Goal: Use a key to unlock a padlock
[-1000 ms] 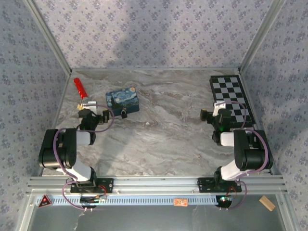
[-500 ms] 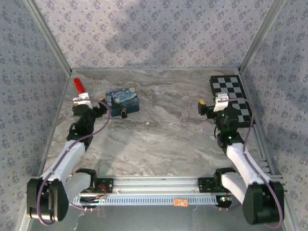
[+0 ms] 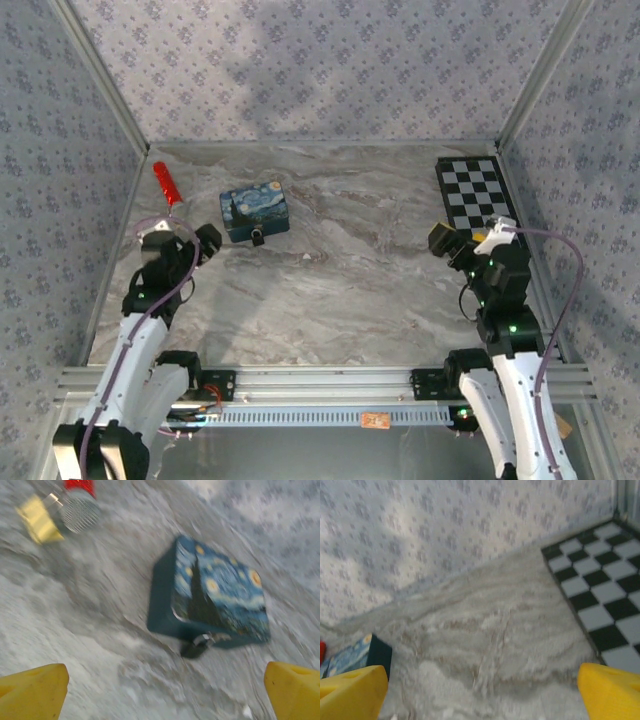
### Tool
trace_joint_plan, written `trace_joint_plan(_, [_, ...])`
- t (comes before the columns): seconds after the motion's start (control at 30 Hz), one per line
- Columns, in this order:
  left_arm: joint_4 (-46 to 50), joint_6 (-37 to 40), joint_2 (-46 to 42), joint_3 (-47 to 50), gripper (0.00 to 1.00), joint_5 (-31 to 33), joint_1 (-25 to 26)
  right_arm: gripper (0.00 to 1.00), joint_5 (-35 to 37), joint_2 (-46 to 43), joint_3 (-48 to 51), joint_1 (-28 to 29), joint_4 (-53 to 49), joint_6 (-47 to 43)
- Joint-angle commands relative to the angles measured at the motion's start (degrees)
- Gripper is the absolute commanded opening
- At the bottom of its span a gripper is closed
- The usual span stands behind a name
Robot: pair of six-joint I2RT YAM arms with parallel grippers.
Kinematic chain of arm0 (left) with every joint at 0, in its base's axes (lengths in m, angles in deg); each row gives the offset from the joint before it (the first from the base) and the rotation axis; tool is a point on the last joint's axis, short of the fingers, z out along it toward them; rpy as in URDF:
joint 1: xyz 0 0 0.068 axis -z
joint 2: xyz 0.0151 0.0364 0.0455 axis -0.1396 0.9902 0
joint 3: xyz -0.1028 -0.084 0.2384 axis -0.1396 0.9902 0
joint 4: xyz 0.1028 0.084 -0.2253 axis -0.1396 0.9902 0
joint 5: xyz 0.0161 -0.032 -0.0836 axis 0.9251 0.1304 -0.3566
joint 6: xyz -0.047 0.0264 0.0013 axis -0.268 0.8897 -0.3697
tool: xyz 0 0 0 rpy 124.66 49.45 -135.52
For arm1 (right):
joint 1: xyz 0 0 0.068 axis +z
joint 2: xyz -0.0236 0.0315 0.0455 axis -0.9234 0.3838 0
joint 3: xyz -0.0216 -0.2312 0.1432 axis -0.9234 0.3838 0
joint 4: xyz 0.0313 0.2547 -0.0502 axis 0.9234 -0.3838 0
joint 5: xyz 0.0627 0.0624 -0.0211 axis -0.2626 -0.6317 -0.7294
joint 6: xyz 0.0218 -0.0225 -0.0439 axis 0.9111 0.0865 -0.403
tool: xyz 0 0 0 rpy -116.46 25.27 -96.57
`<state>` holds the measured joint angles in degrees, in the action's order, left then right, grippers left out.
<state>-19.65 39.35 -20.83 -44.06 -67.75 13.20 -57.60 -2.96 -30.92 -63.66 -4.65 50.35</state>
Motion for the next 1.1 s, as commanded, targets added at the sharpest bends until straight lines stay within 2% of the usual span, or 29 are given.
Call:
trace_joint_plan(0.0, [1.53,0.62,0.97,-1.88,1.00,-7.25,4.85,0.99,-4.35,5.04,-3.99,1.99,-13.99,2.32])
trace_joint_plan(0.07, [2.22,0.50,1.76,-2.11,1.00,-5.70,9.35,0.95,-4.05,9.16,-5.88,5.30,-18.03,3.06])
trace_joint_plan(0.23, [2.39,0.18,2.85,-1.49,1.00,-0.54,19.39,0.93,9.13,18.08,-11.54,22.31,-29.22,6.23])
trace_joint_plan(0.3, [2.14,-0.19,2.80,-0.77,1.00,1.04,21.32,0.92,11.88,20.65,-12.54,26.85,-32.01,8.92])
trace_joint_plan(0.4, [0.53,-1.06,2.53,0.77,1.00,2.18,22.67,0.88,13.34,23.99,-12.45,30.47,-34.70,12.95])
trace_joint_plan(0.63, [-1.89,-1.60,2.75,2.57,1.00,2.60,23.03,0.78,10.09,28.06,-5.55,31.78,-33.93,20.35])
trace_joint_plan(1.07, [-3.14,-1.90,3.64,3.62,1.00,2.13,23.12,0.64,7.11,31.88,3.74,28.61,-28.15,25.55])
